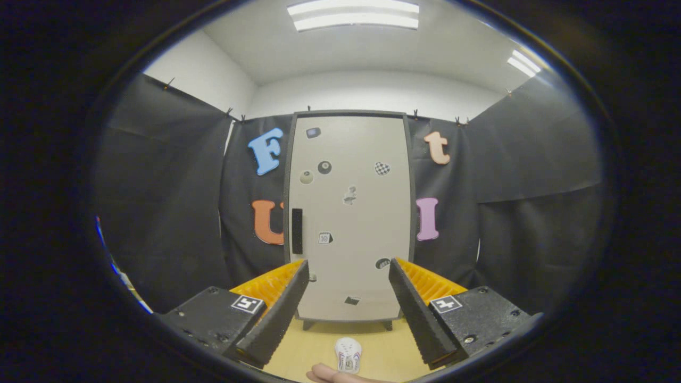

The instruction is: Open the shoe cabinet door, grab the shoes and put them into the shoe cabinet, then close the shoe cabinet door.

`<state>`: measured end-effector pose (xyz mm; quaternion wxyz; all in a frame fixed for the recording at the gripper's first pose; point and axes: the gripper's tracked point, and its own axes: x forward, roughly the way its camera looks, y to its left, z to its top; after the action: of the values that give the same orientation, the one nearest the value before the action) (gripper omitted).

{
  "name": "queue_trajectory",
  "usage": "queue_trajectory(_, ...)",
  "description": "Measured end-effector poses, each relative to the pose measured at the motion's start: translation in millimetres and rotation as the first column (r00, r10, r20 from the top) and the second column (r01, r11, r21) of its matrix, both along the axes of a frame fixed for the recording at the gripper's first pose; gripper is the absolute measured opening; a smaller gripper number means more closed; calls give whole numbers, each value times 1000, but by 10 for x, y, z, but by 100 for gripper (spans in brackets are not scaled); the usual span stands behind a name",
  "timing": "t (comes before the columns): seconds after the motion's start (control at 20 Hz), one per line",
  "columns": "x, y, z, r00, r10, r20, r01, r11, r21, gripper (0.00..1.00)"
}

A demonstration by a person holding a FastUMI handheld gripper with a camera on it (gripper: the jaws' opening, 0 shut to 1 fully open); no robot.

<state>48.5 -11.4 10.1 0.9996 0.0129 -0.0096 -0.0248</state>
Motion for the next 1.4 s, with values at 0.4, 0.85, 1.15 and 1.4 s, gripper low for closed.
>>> queue_trajectory(0.4, 1141, 368, 207, 996, 63, -56, -59, 995, 77, 99)
queue_trajectory(0.85, 2311, 1227, -46, 979, 159, -125, -156, 987, 31, 99)
queue_trajectory(1.15, 2898, 1263, -183, 985, 117, -128, -113, 993, 39, 85)
queue_trajectory(1.4, 3121, 1279, -162, 986, 102, -132, -90, 992, 93, 42)
